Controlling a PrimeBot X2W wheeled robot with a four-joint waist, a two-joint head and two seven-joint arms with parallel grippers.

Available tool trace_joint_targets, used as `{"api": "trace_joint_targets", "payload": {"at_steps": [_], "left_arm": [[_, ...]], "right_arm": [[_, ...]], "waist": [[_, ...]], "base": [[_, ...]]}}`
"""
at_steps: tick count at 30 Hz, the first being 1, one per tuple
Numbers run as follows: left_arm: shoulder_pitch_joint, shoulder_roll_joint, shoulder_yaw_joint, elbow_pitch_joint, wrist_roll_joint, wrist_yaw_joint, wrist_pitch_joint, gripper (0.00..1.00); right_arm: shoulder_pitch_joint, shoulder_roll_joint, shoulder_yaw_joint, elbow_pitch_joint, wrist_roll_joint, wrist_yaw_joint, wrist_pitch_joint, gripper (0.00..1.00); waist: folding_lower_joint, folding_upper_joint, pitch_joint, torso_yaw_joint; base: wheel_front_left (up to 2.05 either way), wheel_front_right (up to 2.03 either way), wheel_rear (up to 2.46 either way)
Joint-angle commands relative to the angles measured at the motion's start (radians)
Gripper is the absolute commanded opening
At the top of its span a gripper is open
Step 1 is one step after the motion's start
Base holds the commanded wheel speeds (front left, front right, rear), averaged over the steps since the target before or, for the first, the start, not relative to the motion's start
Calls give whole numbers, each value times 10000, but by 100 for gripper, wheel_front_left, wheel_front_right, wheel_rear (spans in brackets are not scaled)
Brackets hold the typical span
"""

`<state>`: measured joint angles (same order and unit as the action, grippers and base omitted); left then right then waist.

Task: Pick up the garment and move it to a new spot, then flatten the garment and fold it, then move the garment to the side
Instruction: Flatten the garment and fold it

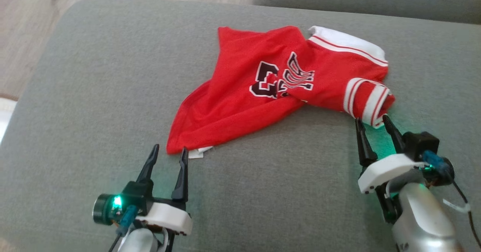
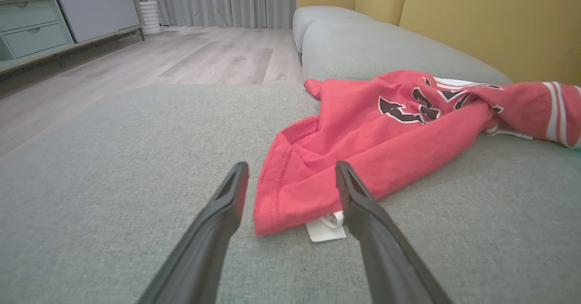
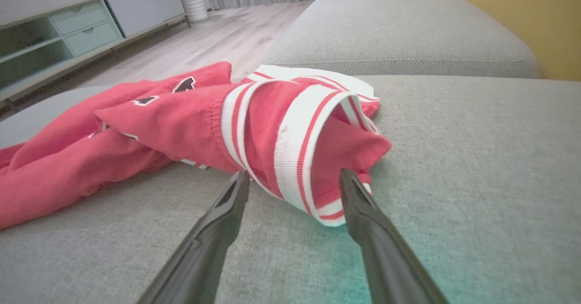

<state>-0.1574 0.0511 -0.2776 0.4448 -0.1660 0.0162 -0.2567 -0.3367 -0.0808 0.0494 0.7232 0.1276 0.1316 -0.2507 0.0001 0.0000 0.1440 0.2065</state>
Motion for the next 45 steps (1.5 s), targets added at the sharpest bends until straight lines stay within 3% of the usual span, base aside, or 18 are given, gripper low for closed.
{"api": "trace_joint_targets", "payload": {"at_steps": [1, 5, 6, 7, 13, 19, 27, 34, 41, 42, 43, 45], "left_arm": [[-171, 13, 227, -331, 54, -66, -51, 100], [-148, -2, 147, -340, 54, -130, -51, 100], [-141, -3, 134, -356, 20, -120, -51, 100], [-131, -4, 124, -371, -12, -107, -51, 100], [44, -6, 158, -335, -40, -83, -51, 100], [471, -7, 184, -359, -91, -140, -51, 100], [764, -8, -247, -358, -150, -168, -51, 100], [452, -8, -712, -377, -458, -48, -51, 100], [-123, -8, -1331, -359, -740, 104, -51, 100], [-263, -8, -1461, -342, -809, 155, -51, 100], [-318, -8, -1529, -323, -838, 175, -51, 100], [-371, -8, -1625, -296, -887, 226, -51, 100]], "right_arm": [[-320, -107, 123, 67, -216, -9, -68, 100], [-704, -167, 17, 752, -571, -9, -52, 100], [-792, -149, 99, 855, -595, -9, -57, 47], [-866, -125, 207, 897, -580, -9, -65, 0], [-875, -6, 1273, 476, 238, -9, -100, 0], [-699, -385, 2326, -1864, 2300, -9, -107, 0], [-830, -1342, 1790, -4928, 4224, -9, 883, 0], [-1093, -1601, 940, -5917, 3917, -9, 2242, 0], [-2798, -1879, 1007, -4123, 2401, -9, 2169, 0], [-3447, -1790, 1096, -3254, 1996, -9, 1829, 35], [-3723, -1701, 1116, -2796, 1835, -9, 1669, 100], [-4132, -1472, 1177, -1925, 1602, -9, 1411, 100]], "waist": [[-1, 0, 54, 168], [-1, 0, 81, 347], [-1, 0, 77, 364], [-1, 0, 59, 372], [-1, 0, -247, 248], [-1, 0, -770, -138], [-1, 0, -791, -393], [-1, 0, -188, -81], [-1, 0, 698, 690], [-1, 0, 864, 842], [-1, 0, 915, 908], [-1, 0, 935, 966]], "base": [[0, 0, 0], [0, 0, 0], [0, 0, 0], [0, 0, 0], [0, 0, 0], [0, 0, 0], [0, 0, 0], [0, 0, 0], [0, 0, 0], [0, 0, 0], [0, 0, 0], [0, 0, 0]]}}
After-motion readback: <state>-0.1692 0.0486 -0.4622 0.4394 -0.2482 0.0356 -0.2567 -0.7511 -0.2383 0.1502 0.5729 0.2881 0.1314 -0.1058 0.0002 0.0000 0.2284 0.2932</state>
